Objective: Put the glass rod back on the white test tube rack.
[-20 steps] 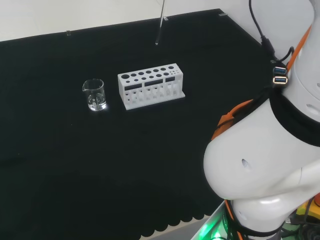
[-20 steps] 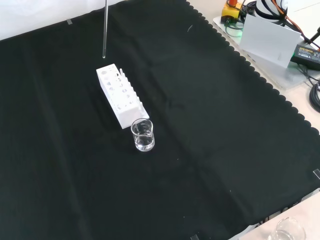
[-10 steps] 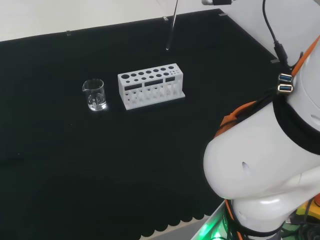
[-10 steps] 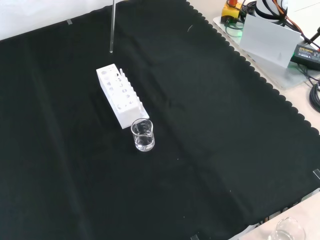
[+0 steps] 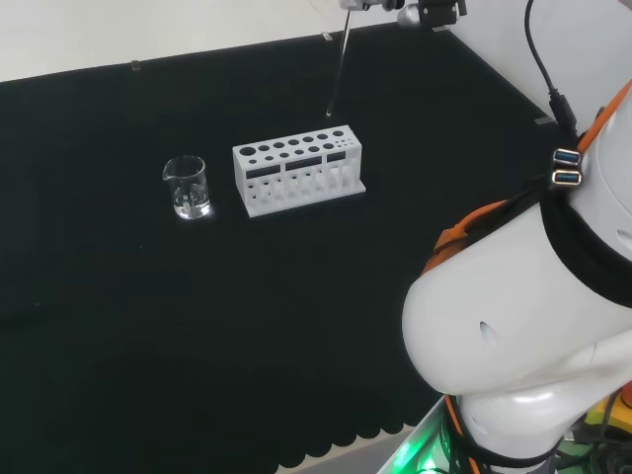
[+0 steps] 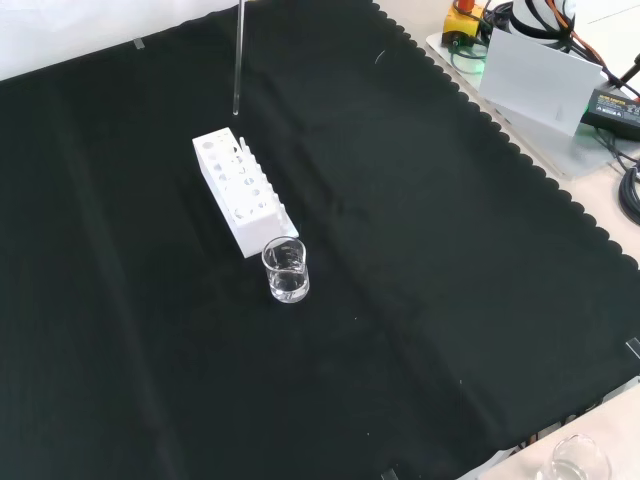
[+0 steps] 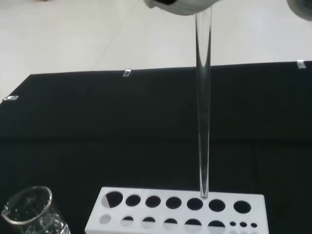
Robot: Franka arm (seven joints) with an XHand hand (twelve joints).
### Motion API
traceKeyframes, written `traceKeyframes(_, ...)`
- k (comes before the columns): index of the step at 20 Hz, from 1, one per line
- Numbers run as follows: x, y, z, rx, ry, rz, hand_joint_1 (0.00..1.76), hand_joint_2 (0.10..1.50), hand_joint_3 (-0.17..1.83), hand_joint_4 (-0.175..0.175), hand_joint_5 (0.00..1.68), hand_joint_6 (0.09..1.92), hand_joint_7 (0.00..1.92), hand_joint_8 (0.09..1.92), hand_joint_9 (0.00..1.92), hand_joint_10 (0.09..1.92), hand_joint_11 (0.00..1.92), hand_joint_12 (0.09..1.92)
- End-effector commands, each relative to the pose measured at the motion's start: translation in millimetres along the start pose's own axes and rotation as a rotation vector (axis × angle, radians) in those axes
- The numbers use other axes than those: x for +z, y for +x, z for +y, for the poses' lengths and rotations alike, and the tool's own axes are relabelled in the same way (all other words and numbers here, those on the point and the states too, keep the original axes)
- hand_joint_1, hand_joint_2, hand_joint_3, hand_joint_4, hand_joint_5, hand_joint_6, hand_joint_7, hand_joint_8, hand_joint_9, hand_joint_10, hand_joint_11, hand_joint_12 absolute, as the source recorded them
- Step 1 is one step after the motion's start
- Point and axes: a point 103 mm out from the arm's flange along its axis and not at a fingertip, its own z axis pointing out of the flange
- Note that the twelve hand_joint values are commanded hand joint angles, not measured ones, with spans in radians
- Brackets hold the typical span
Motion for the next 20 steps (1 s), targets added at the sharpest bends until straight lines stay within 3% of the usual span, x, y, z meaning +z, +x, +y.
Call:
traceKeyframes(1,17,8,10,-0.018,0.035,-0.003,1.33,1.04,-0.17,-0.175,1.46,0.09,1.39,0.58,1.85,0.27,1.73,0.38)
traceKeyframes(4,20,14,15,-0.016,0.055,-0.018,1.32,1.04,-0.17,-0.175,1.46,0.09,1.39,0.58,1.85,0.27,1.73,0.38)
traceKeyframes(9,36,2,22,-0.021,0.048,0.004,1.32,1.04,-0.17,-0.175,1.46,0.09,1.39,0.58,1.85,0.27,1.73,0.38)
traceKeyframes(20,49,1,29,-0.022,0.059,0.009,1.33,1.04,-0.17,-0.175,1.46,0.09,1.39,0.58,1.85,0.27,1.73,0.38)
